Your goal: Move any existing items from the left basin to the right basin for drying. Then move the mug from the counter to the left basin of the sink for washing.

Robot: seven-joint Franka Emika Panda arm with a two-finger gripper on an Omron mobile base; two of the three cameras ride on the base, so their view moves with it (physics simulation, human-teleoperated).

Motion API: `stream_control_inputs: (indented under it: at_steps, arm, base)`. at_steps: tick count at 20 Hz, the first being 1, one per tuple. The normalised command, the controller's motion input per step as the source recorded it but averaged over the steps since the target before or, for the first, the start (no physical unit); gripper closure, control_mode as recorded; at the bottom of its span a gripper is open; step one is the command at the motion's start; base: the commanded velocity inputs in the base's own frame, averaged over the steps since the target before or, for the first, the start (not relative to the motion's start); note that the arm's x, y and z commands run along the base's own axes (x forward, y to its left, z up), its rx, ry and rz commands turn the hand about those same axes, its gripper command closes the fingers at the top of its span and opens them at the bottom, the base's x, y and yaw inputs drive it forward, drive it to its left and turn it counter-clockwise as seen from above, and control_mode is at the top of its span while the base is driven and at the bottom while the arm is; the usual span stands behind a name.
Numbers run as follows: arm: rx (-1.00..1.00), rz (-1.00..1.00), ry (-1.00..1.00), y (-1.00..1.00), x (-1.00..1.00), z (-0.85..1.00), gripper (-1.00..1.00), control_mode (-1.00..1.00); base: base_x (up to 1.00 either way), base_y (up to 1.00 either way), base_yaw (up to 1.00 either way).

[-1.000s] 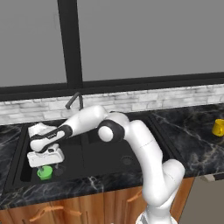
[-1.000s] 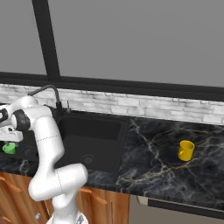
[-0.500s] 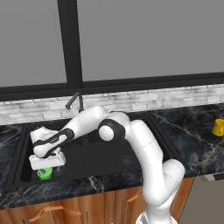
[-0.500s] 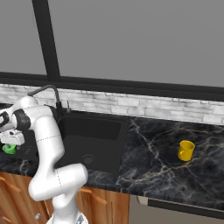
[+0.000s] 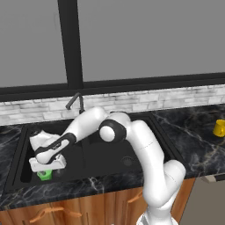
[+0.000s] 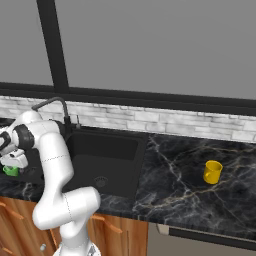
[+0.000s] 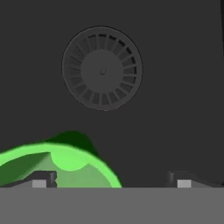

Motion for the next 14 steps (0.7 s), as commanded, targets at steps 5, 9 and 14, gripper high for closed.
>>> stream_control_inputs:
  at_steps: [5, 9, 14]
  arm:
    - [0.00, 0.00, -0.04, 0.00, -0.25, -0.21, 1.00, -1.00]
    - [0.00, 0.00, 0.08, 0.01, -0.04, -0.10, 1.00, -1.00]
    - [0.01, 0.00, 0.00, -0.02, -0.10, 0.01, 1.00, -1.00]
  base:
    - [0.00, 0.00, 0.00]
    - [0.00, 0.00, 0.00]
    - [0.00, 0.00, 0.00]
